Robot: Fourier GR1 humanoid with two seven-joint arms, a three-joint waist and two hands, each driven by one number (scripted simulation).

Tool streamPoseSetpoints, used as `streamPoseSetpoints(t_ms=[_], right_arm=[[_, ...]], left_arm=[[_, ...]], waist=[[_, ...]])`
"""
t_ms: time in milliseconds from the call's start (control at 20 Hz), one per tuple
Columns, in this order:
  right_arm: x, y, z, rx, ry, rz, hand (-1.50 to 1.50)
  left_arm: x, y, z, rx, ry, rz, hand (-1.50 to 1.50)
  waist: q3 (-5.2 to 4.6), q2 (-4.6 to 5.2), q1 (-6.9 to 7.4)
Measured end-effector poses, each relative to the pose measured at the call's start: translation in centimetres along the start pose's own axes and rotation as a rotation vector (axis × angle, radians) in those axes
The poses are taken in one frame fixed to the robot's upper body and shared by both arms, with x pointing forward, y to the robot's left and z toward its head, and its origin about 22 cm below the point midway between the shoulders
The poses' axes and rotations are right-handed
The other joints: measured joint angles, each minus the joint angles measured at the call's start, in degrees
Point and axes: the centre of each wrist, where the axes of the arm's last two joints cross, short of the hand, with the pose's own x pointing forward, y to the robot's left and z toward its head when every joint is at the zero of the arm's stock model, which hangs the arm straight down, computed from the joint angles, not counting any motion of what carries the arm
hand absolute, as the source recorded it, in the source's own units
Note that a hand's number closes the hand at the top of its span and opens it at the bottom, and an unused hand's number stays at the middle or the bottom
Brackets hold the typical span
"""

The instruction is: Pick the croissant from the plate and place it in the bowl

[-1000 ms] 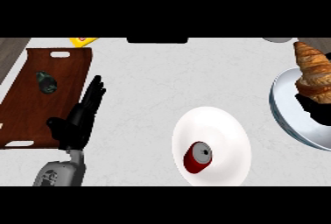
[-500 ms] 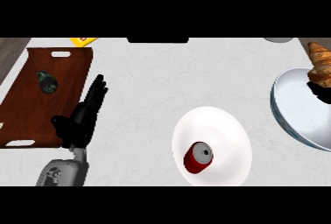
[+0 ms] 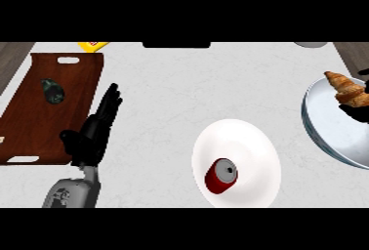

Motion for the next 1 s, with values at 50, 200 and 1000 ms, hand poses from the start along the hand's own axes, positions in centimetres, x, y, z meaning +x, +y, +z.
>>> streamPoseSetpoints(t_ms=[50,200,1000], right_arm=[[-0.8,0.1,0.1,0.032,0.0,-0.021,-1.5],[-2.5,1.0,-0.1,0.097,-0.024,-0.089,-1.5],[-4.9,-3.6,0.8,-0.098,-0.124,-0.51,-1.5]], left_arm=[[-0.1,0.3,0.1,0.002,0.0,0.001,0.0],[0.4,0.6,-0.2,0.008,0.002,-0.003,0.0],[0.0,0.4,0.2,0.02,0.006,0.001,0.0]], waist=[[0.0,-0.01,-0.04],[0.01,0.0,-0.06],[-0.07,-0.31,-0.89]])
